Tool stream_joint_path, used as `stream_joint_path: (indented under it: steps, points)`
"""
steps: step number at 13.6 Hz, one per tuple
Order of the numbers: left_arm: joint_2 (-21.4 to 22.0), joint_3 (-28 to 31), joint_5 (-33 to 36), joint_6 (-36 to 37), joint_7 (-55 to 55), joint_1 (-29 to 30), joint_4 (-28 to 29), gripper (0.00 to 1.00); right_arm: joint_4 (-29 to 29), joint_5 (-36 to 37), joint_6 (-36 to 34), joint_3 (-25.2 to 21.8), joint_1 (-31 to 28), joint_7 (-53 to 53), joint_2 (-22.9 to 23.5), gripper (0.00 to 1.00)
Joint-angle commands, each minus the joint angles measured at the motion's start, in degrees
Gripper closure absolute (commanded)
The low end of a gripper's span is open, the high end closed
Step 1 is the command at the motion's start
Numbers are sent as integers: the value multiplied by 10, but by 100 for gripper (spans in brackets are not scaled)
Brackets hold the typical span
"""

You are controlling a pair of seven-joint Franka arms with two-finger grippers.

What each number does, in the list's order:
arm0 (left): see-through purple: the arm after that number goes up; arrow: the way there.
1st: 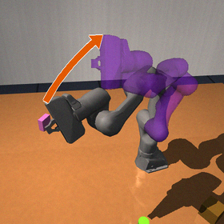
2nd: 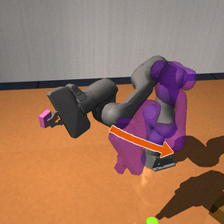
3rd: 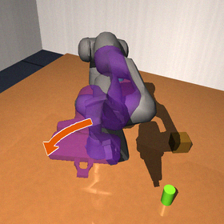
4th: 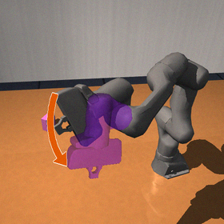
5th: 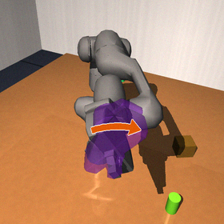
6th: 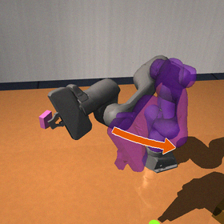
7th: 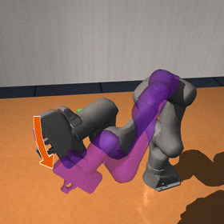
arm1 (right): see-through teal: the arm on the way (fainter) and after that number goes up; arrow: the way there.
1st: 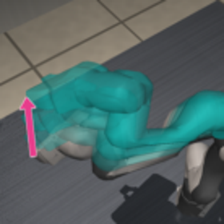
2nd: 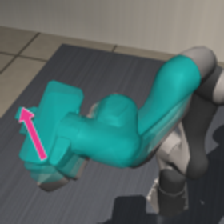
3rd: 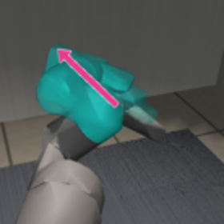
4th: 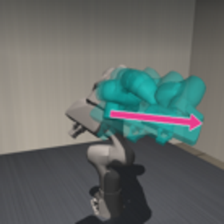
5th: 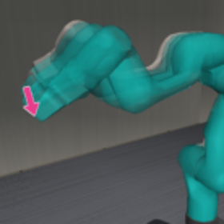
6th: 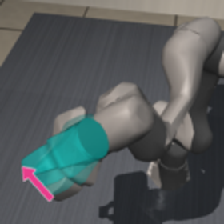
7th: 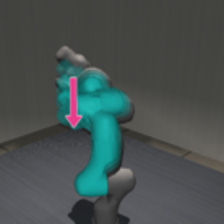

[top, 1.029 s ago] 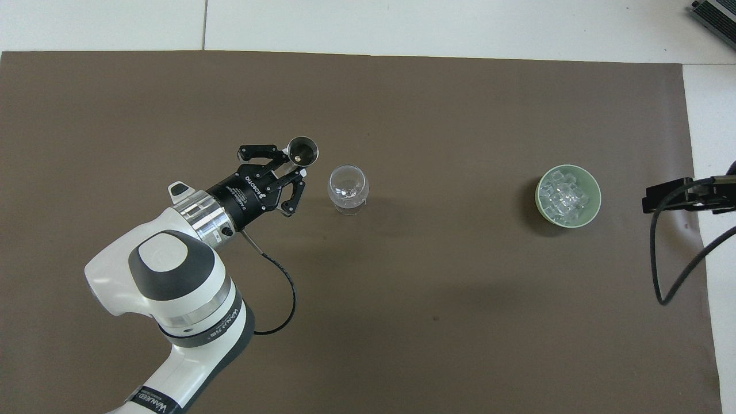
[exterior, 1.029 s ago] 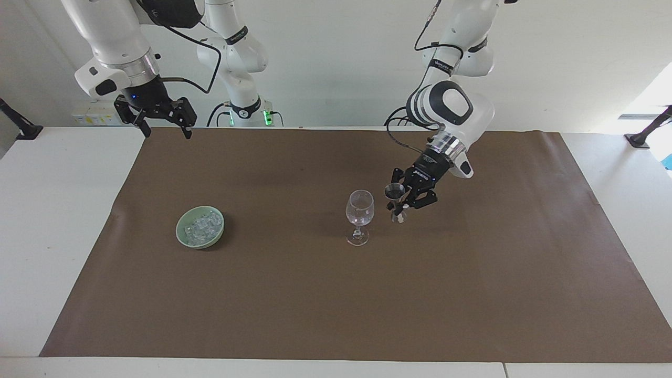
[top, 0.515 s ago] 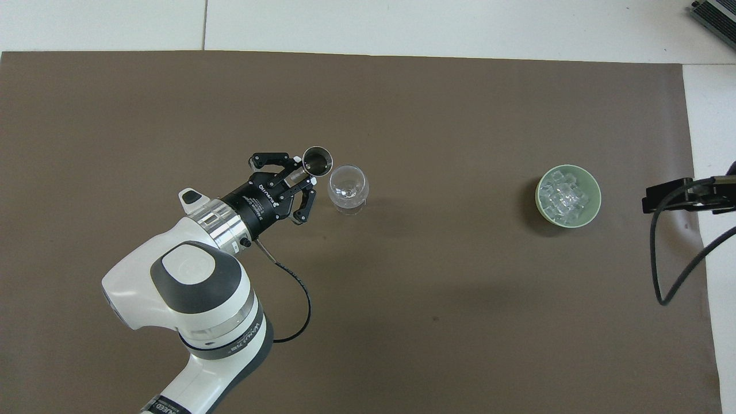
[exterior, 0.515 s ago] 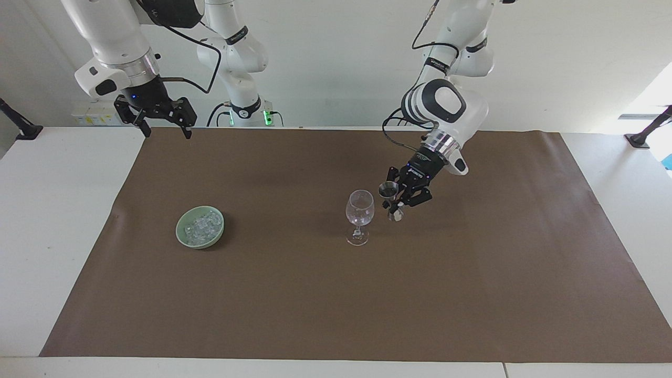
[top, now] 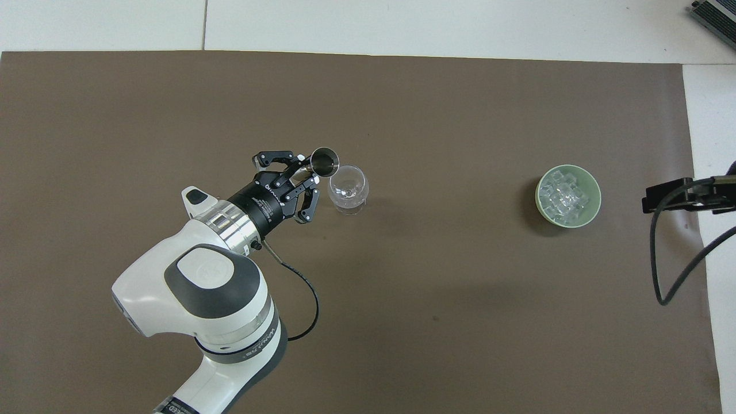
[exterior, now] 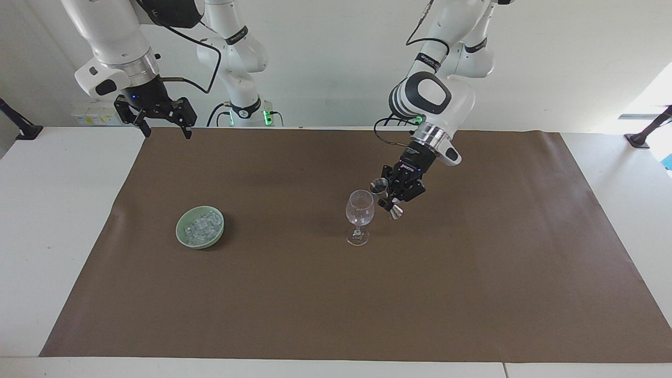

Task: Pour wine and add ice with both arms
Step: 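Tilt the jigger over the clear glass with the left gripper to pour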

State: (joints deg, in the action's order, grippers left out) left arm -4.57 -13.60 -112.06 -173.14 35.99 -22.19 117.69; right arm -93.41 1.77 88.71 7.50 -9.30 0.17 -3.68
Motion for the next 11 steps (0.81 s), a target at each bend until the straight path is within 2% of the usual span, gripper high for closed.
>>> stream_joint_path:
  steps: [1, 4, 11]
  points:
    - [-17, 5, 20, -32, -7, -18, -26, 100, -13, -3, 0, 1, -2, -11, -12, 0]
    - [-21, 5, 43, -40, -13, -23, -26, 100, -13, -3, 1, 1, -2, -11, -12, 0]
    - [-25, 5, 44, -66, -71, -32, -25, 100, -13, -3, 1, 1, -2, -11, -12, 0]
